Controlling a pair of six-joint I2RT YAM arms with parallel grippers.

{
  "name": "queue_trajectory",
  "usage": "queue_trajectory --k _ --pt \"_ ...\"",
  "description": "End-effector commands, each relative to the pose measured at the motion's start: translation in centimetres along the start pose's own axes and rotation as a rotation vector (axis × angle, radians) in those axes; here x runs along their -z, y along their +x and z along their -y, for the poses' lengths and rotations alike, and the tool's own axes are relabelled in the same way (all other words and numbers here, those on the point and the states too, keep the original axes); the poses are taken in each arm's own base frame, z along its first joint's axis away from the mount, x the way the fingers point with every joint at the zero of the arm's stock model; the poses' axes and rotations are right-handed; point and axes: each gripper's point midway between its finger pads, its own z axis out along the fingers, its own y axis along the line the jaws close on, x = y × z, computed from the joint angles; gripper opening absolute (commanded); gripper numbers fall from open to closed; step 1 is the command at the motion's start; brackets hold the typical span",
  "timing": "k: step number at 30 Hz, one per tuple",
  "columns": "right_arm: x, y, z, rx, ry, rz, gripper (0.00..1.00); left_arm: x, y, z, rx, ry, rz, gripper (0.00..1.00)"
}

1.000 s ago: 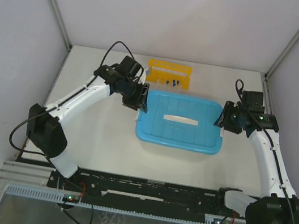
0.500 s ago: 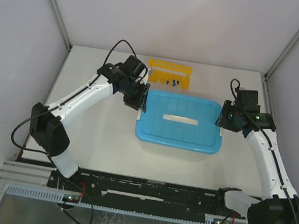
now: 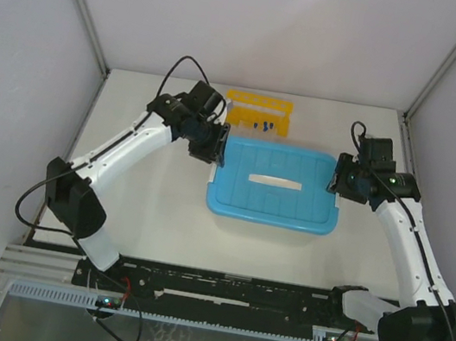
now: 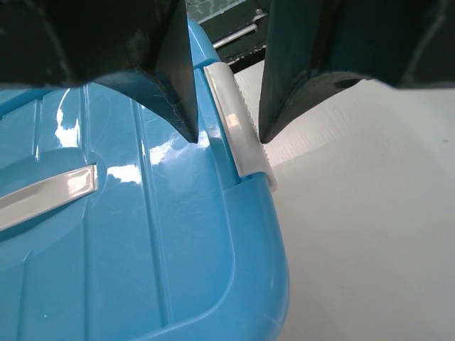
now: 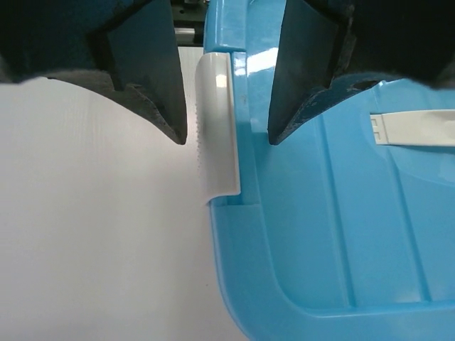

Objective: Organize the chemistry lab equipment
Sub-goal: Close the lid of the storage box.

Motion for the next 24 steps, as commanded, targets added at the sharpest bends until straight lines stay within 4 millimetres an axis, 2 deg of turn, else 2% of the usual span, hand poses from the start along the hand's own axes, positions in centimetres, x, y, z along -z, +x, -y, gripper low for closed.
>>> queue_trajectory --k 1,3,9,12,15,18,21,22,24 --pt "2.9 -3.0 1.1 -0.034 0.058 0.147 0.50 4.3 -3.5 -0.3 0.011 -0.018 0.177 0.45" --pt "3.7 -4.1 1.7 -0.055 0.063 0.206 0.50 5.9 -5.3 -1.5 0.057 -0.019 0.274 0.46" --pt "10.5 -12.0 4.1 -0.172 0.023 0.513 0.50 11.8 -9.8 -9.2 0.240 -0.084 0.526 0.48" --pt "12.6 -16.3 5.6 -0.149 0.077 0.615 0.56 13.7 -11.6 -13.0 0.233 -0.203 0.596 0.52" --pt "11.6 -19.2 7.2 -0.077 0.157 0.632 0.62 15.0 -13.2 -16.2 0.188 -0.371 0.672 0.60" --pt "9.9 -20.7 8.4 -0.014 0.189 0.664 0.66 16.6 -14.5 -18.7 0.154 -0.484 0.816 0.67" --pt "8.1 -21.0 9.1 0.024 0.150 0.733 0.69 17.5 -14.3 -20.8 0.125 -0.553 0.970 0.75" --pt "7.7 -20.8 9.3 0.023 0.131 0.754 0.70 18.2 -14.0 -21.2 0.120 -0.569 1.038 0.79" --pt "6.3 -19.9 9.9 0.009 0.111 0.782 0.71 18.7 -13.4 -21.9 0.103 -0.555 1.150 0.81"
